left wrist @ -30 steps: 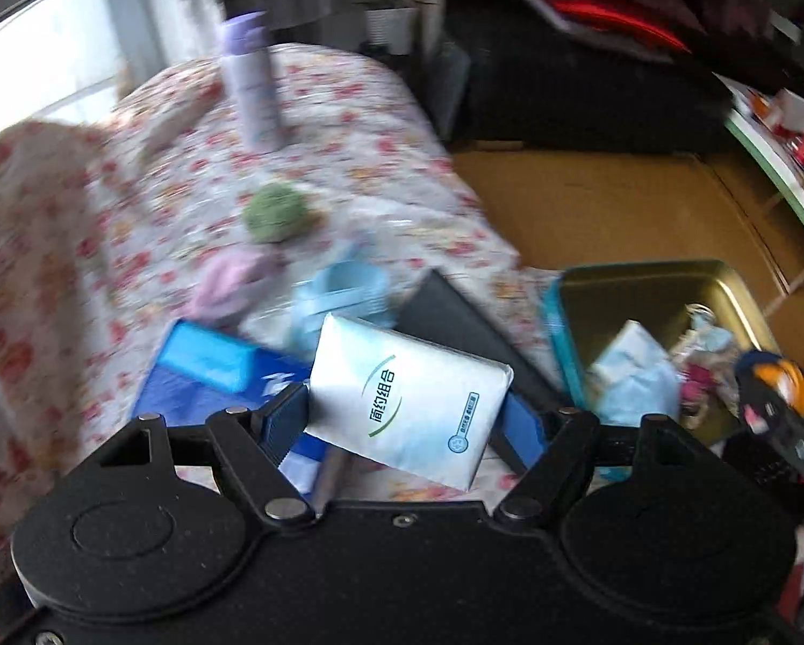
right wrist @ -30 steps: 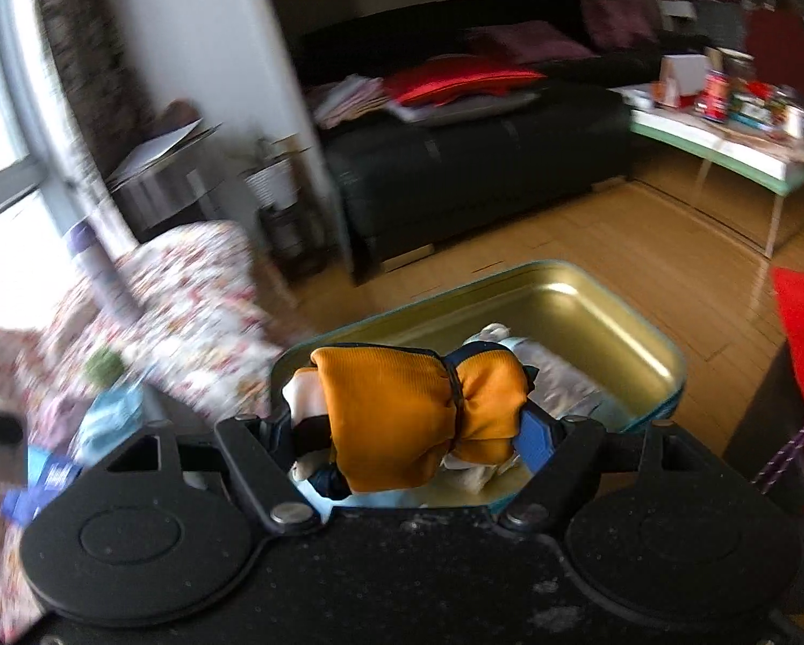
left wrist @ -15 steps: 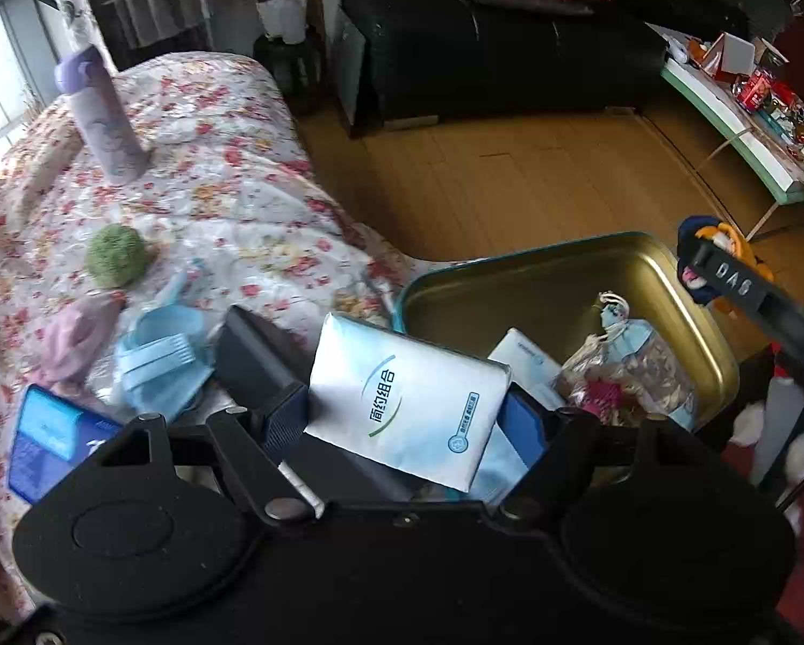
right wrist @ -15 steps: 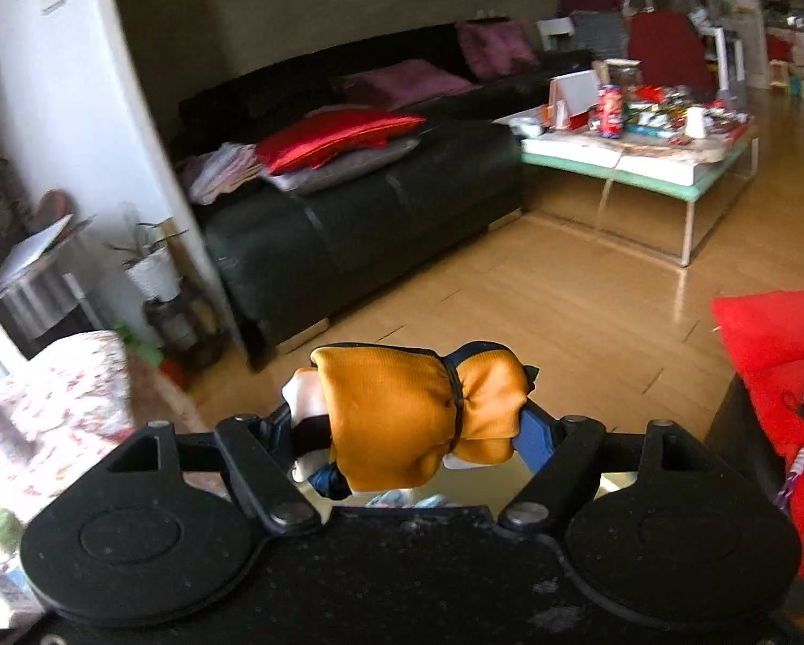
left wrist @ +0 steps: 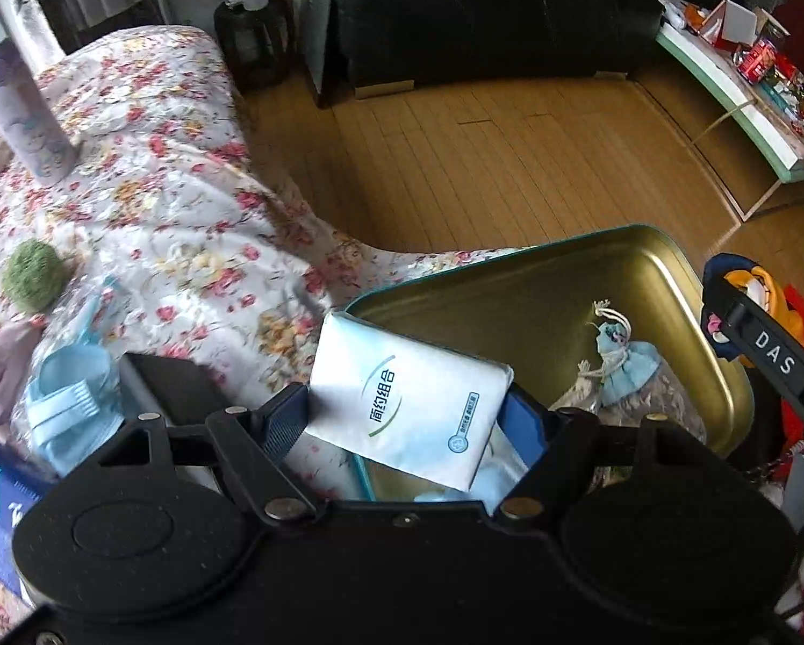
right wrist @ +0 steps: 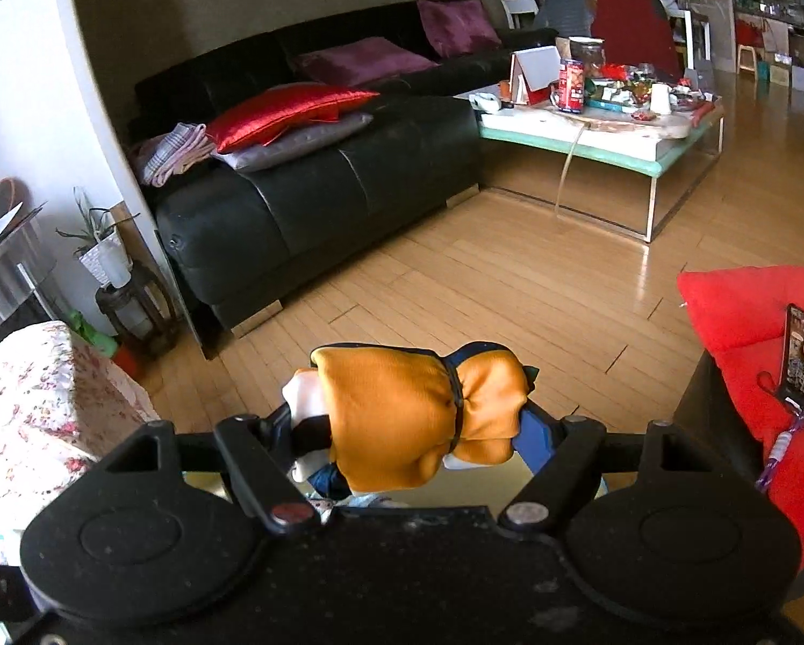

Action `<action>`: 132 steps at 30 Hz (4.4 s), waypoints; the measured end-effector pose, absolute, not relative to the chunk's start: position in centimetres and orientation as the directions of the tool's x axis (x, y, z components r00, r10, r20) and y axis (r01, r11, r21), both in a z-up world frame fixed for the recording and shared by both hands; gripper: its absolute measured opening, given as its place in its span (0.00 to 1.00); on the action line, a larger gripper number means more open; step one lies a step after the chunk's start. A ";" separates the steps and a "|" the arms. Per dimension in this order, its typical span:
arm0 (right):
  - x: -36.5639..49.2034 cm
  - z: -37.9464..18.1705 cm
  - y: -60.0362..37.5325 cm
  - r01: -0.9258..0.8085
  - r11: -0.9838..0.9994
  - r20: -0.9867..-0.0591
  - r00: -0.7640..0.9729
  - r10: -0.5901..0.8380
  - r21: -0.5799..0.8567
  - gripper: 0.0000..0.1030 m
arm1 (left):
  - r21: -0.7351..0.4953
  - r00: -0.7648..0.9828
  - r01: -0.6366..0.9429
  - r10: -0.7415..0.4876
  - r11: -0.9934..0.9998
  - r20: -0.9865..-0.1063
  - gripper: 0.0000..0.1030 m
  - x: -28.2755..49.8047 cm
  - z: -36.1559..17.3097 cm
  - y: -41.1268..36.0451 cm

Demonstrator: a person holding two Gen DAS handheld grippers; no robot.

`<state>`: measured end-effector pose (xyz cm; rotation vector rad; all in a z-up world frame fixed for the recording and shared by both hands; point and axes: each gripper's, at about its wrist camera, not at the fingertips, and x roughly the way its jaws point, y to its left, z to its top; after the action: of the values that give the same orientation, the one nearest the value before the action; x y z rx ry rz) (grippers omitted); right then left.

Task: Organize soft objects
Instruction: 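Lift the white packet and cloth bundle and carry both over the gold tray, then open the left tool to drop the packet while the right tool drops the bundle into the tray, then withdraw both open tools from the tray back over the bed, then lower the right tool onto the green scrubber ball and close on it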

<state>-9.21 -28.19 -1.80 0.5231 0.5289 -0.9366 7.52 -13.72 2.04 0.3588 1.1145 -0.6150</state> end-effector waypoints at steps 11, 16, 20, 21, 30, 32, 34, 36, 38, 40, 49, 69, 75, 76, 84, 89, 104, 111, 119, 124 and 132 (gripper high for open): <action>-8.3 -2.2 -28.3 0.857 0.487 -0.633 0.472 -0.613 0.168 0.74 | -0.070 0.236 0.646 -0.286 0.760 -0.929 0.71 9.1 0.4 -14.4; -7.8 -2.5 -28.3 0.860 0.483 -0.647 0.465 -0.604 0.166 0.74 | -0.090 0.231 0.653 -0.311 0.752 -0.922 0.79 9.2 0.4 -14.1; -7.4 -2.5 -28.3 0.860 0.486 -0.649 0.460 -0.605 0.157 0.75 | -0.072 0.248 0.658 -0.306 0.750 -0.919 0.80 9.4 0.5 -13.9; -7.4 -2.5 -28.4 0.859 0.486 -0.650 0.461 -0.604 0.159 0.75 | -0.072 0.248 0.658 -0.306 0.750 -0.919 0.80 9.4 0.5 -13.8; -6.8 -2.4 -28.3 0.855 0.496 -0.644 0.466 -0.606 0.152 0.83 | -0.045 0.256 0.671 -0.288 0.740 -0.923 0.80 9.4 0.5 -13.2; -6.7 -2.4 -28.3 0.852 0.501 -0.639 0.471 -0.608 0.151 0.84 | -0.042 0.258 0.677 -0.291 0.735 -0.921 0.80 9.3 0.6 -13.2; -6.8 -2.2 -28.1 0.853 0.504 -0.626 0.469 -0.623 0.138 0.85 | -0.042 0.259 0.682 -0.295 0.730 -0.920 0.80 9.2 0.6 -13.4; -6.8 -2.2 -28.0 0.852 0.507 -0.622 0.468 -0.628 0.128 0.85 | -0.041 0.260 0.686 -0.297 0.727 -0.919 0.80 9.1 0.7 -13.5; -6.8 -2.3 -28.2 0.849 0.511 -0.628 0.472 -0.619 0.134 0.85 | -0.039 0.264 0.689 -0.300 0.723 -0.917 0.80 8.9 0.8 -13.6; -6.8 -2.3 -28.5 0.848 0.511 -0.633 0.475 -0.611 0.143 0.85 | -0.032 0.270 0.693 -0.300 0.720 -0.915 0.80 8.8 0.8 -13.7; -6.6 -2.1 -29.1 0.850 0.502 -0.655 0.471 -0.591 0.159 0.88 | 0.003 0.290 0.691 -0.273 0.723 -0.917 0.80 8.9 1.1 -13.9; -4.5 -4.3 -26.7 0.799 0.596 -0.776 0.424 -0.468 0.077 0.98 | 0.137 0.455 0.547 -0.157 0.826 -0.877 0.81 6.8 4.2 -7.6; -4.7 -3.9 -26.6 0.793 0.604 -0.769 0.434 -0.470 0.078 1.00 | 0.142 0.464 0.500 -0.126 0.854 -0.877 0.81 6.5 3.9 -5.5; -4.7 -3.9 -26.6 0.793 0.604 -0.769 0.432 -0.470 0.077 1.00 | 0.138 0.461 0.493 -0.123 0.859 -0.879 0.81 6.4 3.9 -5.1; -4.7 -4.1 -26.1 0.785 0.612 -0.776 0.445 -0.447 0.097 1.00 | 0.164 0.492 0.454 -0.093 0.876 -0.866 0.81 6.0 3.9 -2.9; -4.6 -3.9 -25.6 0.778 0.622 -0.771 0.451 -0.449 0.092 1.00 | 0.155 0.490 0.411 -0.074 0.898 -0.869 0.81 6.3 3.9 -1.0; -4.9 -4.1 -24.3 0.774 0.631 -0.760 0.437 -0.482 0.045 1.00 | 0.162 0.548 0.294 -0.027 0.942 -0.836 0.81 6.4 5.2 6.0; -5.1 -3.4 -22.6 0.737 0.675 -0.717 0.490 -0.495 0.038 1.00 | 0.185 0.606 0.215 0.018 0.959 -0.795 0.81 7.6 7.4 11.4; -5.5 -2.3 -19.3 0.673 0.739 -0.645 0.559 -0.521 -0.014 1.00 | 0.188 0.636 0.129 0.064 0.974 -0.769 0.82 9.8 7.9 16.9; -5.8 -1.4 -17.0 0.611 0.789 -0.598 0.609 -0.520 -0.064 1.00 | 0.184 0.626 0.112 0.075 0.977 -0.777 0.82 11.1 6.7 19.0; -6.5 -0.2 -13.3 0.496 0.865 -0.585 0.680 -0.442 -0.076 1.00 | 0.132 0.586 0.101 0.048 0.986 -0.809 0.82 14.3 3.9 20.6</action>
<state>-6.53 -13.26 -0.16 0.0910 0.6320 -0.5270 14.29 20.56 3.88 0.1705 0.9452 -0.0308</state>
